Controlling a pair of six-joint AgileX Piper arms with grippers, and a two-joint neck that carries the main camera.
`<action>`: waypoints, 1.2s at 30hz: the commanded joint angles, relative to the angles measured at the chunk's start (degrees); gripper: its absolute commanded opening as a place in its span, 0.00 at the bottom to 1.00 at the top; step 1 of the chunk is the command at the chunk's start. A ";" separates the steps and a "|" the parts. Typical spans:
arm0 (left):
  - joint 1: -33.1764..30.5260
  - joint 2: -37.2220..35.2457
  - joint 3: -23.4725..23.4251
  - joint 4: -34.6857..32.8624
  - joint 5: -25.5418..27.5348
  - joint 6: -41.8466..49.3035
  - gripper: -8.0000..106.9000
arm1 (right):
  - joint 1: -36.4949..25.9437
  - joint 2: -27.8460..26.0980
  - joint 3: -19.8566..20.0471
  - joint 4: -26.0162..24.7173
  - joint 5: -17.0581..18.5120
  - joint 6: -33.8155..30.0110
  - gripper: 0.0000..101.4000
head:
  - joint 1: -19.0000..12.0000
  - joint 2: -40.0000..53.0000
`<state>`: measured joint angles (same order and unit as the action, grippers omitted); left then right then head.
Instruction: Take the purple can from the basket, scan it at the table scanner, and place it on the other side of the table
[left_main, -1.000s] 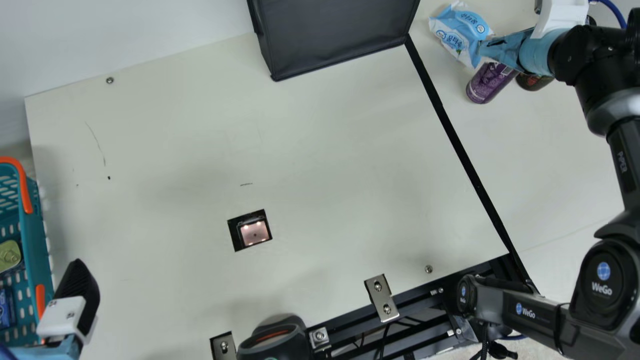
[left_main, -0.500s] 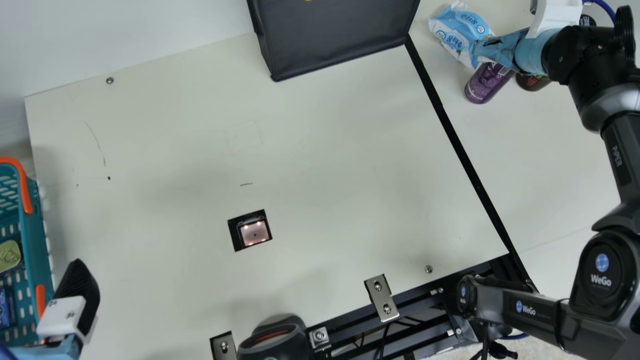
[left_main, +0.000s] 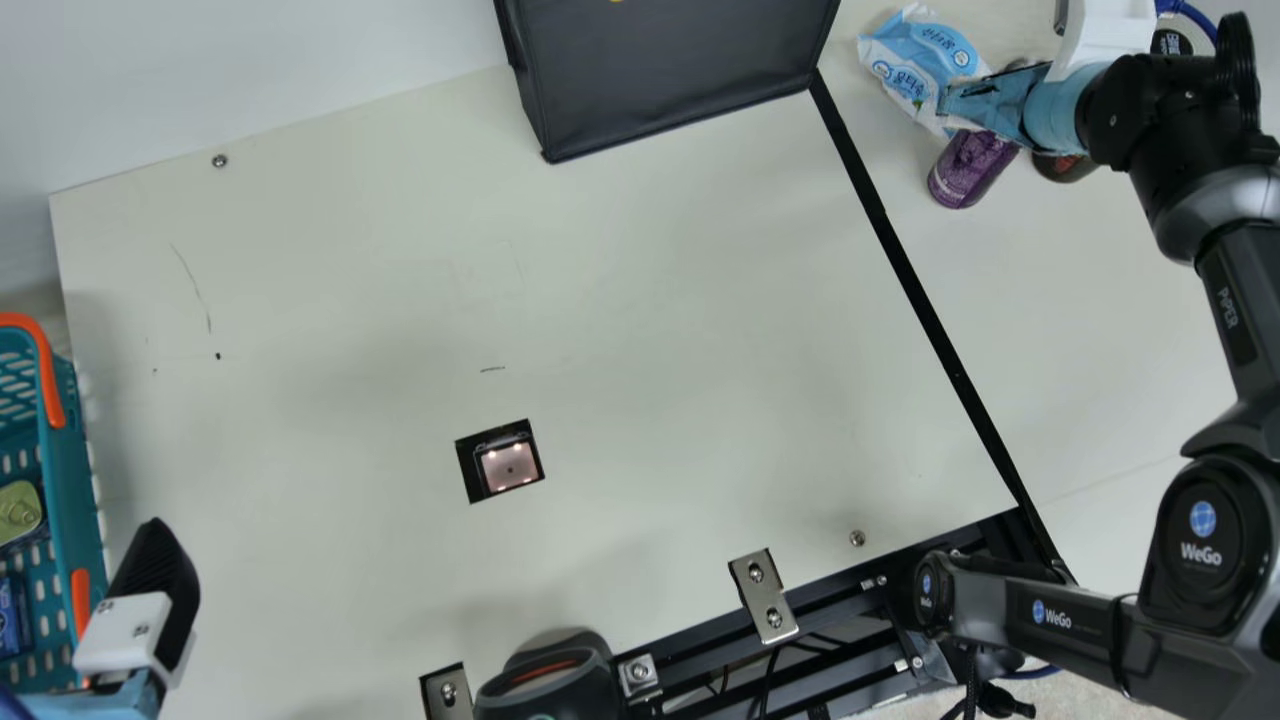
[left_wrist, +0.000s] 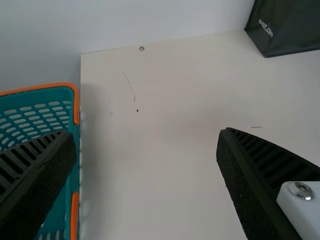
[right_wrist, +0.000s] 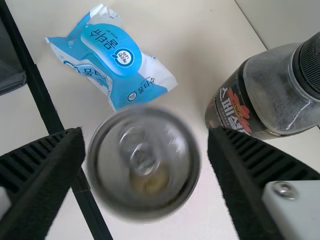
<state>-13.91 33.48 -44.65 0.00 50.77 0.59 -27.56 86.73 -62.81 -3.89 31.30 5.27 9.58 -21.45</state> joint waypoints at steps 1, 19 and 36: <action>0.00 0.00 0.00 0.00 0.00 0.00 0.85 | 0.03 -0.44 -0.08 -0.25 -0.03 0.10 0.94 | -1.66 -0.13; 0.00 0.00 0.00 0.00 0.00 0.00 0.85 | 2.43 -10.10 -0.62 -4.10 4.94 3.30 0.94 | -1.66 -0.13; 0.00 0.00 0.00 0.00 0.00 0.00 0.85 | 10.53 -28.16 1.21 -3.35 17.10 3.73 0.94 | -1.66 -0.13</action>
<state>-13.91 33.48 -44.65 0.00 50.77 0.59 -17.53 60.77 -61.73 -7.37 47.32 9.12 9.58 -21.45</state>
